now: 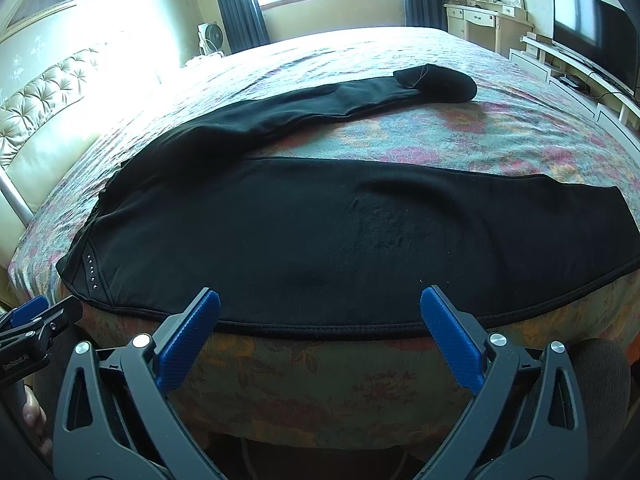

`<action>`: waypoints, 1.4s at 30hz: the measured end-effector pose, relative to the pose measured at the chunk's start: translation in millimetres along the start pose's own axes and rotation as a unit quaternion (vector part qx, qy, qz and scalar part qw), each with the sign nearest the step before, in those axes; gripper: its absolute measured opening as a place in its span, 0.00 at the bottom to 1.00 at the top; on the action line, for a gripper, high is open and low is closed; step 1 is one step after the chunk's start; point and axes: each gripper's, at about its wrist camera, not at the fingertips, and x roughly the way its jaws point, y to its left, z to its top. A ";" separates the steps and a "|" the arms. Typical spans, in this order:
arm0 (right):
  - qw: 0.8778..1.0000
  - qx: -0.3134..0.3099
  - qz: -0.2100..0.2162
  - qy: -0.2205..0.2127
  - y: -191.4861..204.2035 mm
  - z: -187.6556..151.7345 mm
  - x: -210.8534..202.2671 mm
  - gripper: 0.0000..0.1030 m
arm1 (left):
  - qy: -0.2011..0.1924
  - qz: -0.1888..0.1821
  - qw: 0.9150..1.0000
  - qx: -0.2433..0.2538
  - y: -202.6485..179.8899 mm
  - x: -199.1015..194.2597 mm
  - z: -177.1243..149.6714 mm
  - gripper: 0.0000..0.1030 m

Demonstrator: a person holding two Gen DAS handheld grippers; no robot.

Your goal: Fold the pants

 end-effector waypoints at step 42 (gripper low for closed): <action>1.000 0.002 0.005 0.016 0.8 -2.0 9.9 0.98 | 0.009 -0.001 1.000 0.001 -1.6 -0.5 -1.4 0.96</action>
